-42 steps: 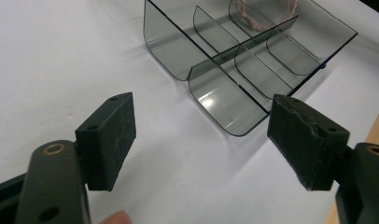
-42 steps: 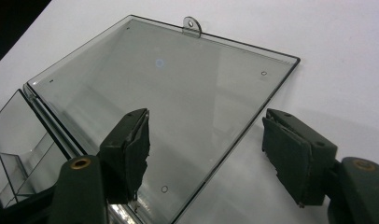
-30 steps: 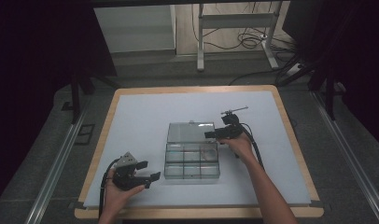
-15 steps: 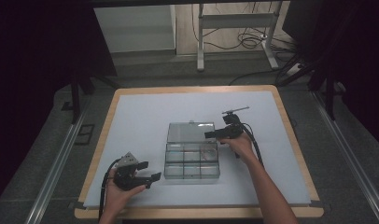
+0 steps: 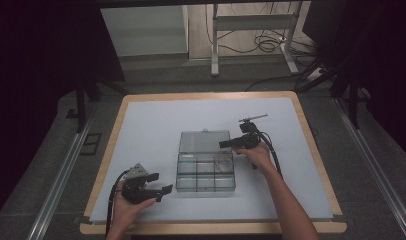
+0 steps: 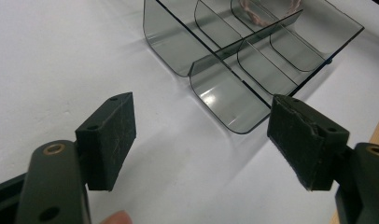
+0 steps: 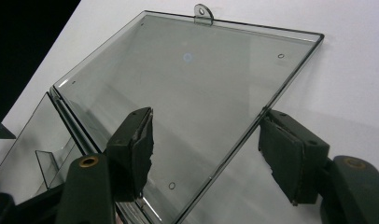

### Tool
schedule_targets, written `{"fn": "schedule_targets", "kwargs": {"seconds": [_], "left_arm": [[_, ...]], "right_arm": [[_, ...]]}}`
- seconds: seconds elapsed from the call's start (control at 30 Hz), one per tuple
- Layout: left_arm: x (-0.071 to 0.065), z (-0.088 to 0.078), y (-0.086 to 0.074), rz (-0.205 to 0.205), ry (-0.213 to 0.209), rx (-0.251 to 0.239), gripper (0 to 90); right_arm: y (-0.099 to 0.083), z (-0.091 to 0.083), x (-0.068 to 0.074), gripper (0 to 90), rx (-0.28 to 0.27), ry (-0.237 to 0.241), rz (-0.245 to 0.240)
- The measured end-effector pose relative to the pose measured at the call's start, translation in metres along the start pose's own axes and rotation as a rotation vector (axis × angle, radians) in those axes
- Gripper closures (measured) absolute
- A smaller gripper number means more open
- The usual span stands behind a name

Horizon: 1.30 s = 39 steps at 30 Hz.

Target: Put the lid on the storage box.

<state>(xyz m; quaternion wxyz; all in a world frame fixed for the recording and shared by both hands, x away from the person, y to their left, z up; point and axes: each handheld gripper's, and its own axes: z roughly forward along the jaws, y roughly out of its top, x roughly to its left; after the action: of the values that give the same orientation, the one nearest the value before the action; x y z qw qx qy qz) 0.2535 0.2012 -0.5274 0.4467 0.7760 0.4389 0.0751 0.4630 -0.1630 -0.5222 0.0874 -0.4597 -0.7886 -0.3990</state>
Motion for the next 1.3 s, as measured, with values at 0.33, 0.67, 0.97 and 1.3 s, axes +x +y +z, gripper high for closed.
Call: {"fn": "schedule_targets", "kwargs": {"seconds": [0.33,0.67,0.97,1.3], "left_arm": [[0.0,0.0,0.0,-0.002,-0.001,-0.001,24.1],[0.0,0.0,0.0,-0.001,0.002,-0.001,23.9],[0.0,0.001,0.0,0.0,0.002,0.0,23.9],[0.001,0.002,-0.001,-0.001,0.004,0.007,23.8]], "right_arm": [[0.0,-0.002,0.001,40.4,-0.019,0.014,-0.012],[-0.002,-0.004,0.002,45.2,-0.06,0.034,-0.039],[-0.003,-0.008,0.002,50.3,-0.091,0.05,-0.059],[-0.004,-0.013,0.004,55.3,-0.126,0.057,-0.124]]}}
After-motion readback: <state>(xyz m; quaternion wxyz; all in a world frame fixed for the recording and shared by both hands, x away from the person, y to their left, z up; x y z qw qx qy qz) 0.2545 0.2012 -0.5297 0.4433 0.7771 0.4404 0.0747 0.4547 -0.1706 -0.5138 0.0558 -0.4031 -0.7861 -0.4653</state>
